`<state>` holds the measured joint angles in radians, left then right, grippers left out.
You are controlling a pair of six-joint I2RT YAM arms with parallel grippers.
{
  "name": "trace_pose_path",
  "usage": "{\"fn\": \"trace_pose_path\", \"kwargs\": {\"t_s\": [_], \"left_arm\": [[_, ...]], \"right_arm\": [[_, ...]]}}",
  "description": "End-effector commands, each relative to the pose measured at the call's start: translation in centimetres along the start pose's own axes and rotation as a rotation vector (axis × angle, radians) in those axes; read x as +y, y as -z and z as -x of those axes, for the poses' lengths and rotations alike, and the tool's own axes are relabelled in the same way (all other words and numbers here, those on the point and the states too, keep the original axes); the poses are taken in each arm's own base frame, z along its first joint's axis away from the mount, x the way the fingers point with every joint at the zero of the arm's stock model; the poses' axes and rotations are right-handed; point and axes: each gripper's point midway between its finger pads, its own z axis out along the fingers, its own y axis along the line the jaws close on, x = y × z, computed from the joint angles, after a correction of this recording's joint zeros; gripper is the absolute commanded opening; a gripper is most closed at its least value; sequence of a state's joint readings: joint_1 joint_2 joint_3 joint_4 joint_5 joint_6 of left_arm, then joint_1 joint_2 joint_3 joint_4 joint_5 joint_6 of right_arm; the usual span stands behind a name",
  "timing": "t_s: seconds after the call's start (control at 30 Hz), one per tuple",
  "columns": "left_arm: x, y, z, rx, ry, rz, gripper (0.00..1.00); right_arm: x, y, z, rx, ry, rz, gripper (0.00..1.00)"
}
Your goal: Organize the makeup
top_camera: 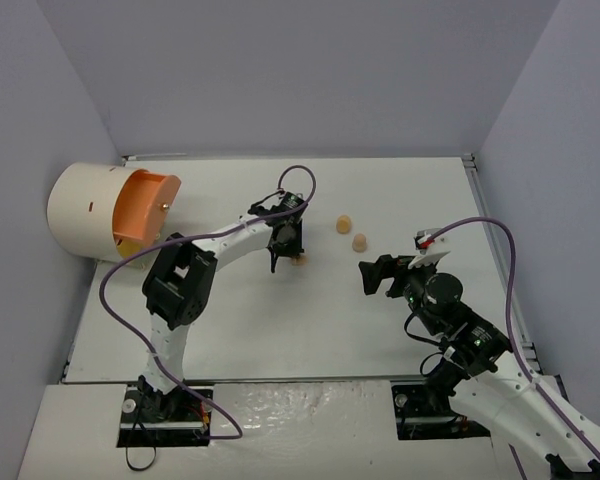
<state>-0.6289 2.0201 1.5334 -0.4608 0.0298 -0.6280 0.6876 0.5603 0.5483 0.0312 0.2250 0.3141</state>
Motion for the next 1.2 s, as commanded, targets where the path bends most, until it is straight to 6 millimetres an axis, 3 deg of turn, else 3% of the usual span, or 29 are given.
{"fn": "trace_pose_path", "kwargs": {"t_s": [0.0, 0.13, 0.17, 0.27, 0.43, 0.57, 0.67, 0.83, 1.07, 1.17], "left_arm": [[-1.3, 9.7, 5.7, -0.218, -0.030, -0.054, 0.00], [0.0, 16.8, 7.6, -0.312, -0.050, -0.027, 0.00], [1.2, 19.1, 8.6, -0.354, -0.053, 0.003, 0.00], [5.8, 25.2, 10.8, -0.444, -0.022, 0.081, 0.00], [14.6, 31.1, 12.5, -0.500, 0.064, 0.204, 0.00], [20.1, 32.8, 13.7, -0.514, 0.150, 0.287, 0.00], [21.9, 32.3, 14.3, -0.517, 0.207, 0.303, 0.00], [26.7, 31.2, 14.9, -0.516, 0.334, 0.353, 0.02], [28.9, 29.4, 16.1, -0.515, 0.378, 0.375, 0.05], [29.3, 28.7, 16.2, -0.500, 0.389, 0.376, 0.13]], "right_arm": [[-0.2, -0.1, 1.9, -0.073, -0.024, -0.020, 1.00], [-0.2, 0.1, 2.2, -0.080, -0.023, -0.020, 1.00], [-0.2, 0.1, 2.2, -0.080, -0.022, -0.022, 1.00], [-0.3, 0.2, 2.1, -0.079, -0.018, -0.023, 1.00], [-0.3, 0.1, 2.1, -0.074, -0.010, -0.022, 1.00], [-0.4, 0.1, 1.9, -0.069, -0.009, -0.025, 1.00], [-0.3, 0.2, 1.9, -0.068, -0.006, -0.022, 1.00], [-0.5, 0.5, 2.0, -0.070, -0.001, -0.023, 1.00], [-0.5, 0.4, 1.8, -0.065, 0.000, -0.025, 1.00], [-0.5, 0.4, 1.7, -0.062, 0.000, -0.025, 1.00]]}}
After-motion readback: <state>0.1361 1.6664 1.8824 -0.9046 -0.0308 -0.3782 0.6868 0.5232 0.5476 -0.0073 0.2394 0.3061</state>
